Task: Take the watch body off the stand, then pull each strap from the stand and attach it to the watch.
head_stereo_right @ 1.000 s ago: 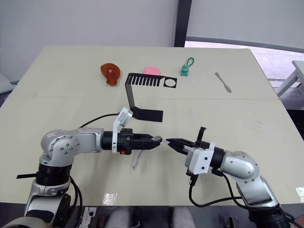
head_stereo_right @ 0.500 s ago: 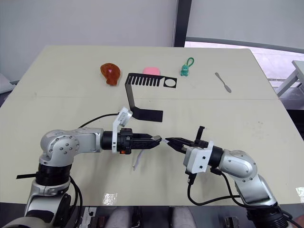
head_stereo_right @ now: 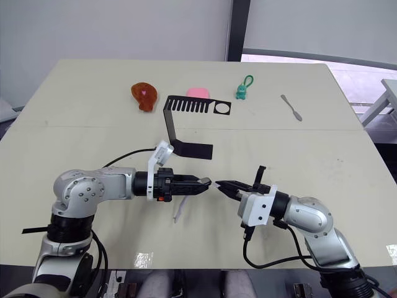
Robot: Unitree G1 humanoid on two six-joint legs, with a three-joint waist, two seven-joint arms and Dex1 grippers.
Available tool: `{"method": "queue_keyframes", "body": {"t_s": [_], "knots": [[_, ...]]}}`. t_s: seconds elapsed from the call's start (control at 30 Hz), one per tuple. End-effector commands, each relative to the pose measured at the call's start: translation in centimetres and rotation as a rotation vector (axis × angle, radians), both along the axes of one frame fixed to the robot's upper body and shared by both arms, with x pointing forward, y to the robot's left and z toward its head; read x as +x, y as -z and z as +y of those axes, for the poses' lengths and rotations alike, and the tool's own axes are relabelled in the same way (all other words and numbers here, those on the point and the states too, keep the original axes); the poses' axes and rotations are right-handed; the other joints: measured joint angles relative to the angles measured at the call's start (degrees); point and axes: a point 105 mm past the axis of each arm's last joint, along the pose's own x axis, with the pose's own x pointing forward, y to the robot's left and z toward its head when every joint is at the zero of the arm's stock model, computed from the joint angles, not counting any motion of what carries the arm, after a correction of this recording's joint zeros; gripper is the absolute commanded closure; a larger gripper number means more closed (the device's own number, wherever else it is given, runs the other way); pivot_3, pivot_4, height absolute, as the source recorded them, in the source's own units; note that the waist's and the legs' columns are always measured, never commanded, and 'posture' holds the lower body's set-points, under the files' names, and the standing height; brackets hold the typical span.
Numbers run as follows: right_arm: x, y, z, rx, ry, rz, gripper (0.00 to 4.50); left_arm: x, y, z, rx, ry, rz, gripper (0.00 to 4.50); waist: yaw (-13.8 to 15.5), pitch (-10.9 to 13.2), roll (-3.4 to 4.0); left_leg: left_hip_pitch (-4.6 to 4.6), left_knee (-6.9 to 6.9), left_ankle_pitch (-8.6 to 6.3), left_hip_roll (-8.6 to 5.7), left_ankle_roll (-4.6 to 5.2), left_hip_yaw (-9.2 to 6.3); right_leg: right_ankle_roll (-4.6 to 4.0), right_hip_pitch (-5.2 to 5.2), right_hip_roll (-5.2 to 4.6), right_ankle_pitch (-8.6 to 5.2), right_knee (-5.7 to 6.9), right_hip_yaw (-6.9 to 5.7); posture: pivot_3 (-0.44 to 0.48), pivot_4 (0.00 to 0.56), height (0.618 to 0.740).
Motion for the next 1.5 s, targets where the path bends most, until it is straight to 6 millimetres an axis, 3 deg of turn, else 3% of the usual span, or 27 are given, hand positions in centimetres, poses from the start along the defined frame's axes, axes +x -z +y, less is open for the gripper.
{"method": "queue_keyframes", "body": {"t_s": [0.03, 1.5], "knots": [[-0.47, -1.17, 0.88, 0.032, -0.038, -0.052, 4.5, -0.94, -0.65, -1.17, -0.018, 0.068, -0.021, 2.89, 0.0, 0.0, 0.0, 0.0, 0.0, 0.0, 0.0, 0.0, 0.0, 0.0, 0.0, 0.0, 0.0, 0.0, 0.0, 0.0, 0.15, 0.74], [0.07, -1.32, 1.63, 0.017, -0.031, -0.062, 4.5, -0.85, -0.04, -1.9, 0.019, 0.057, -0.026, 2.89, 0.01, 0.0, 0.0, 0.0, 0.0, 0.0, 0.0, 0.0, 0.0, 0.0, 0.0, 0.0, 0.0, 0.0, 0.0, 0.0, 0.15, 0.74]]}}
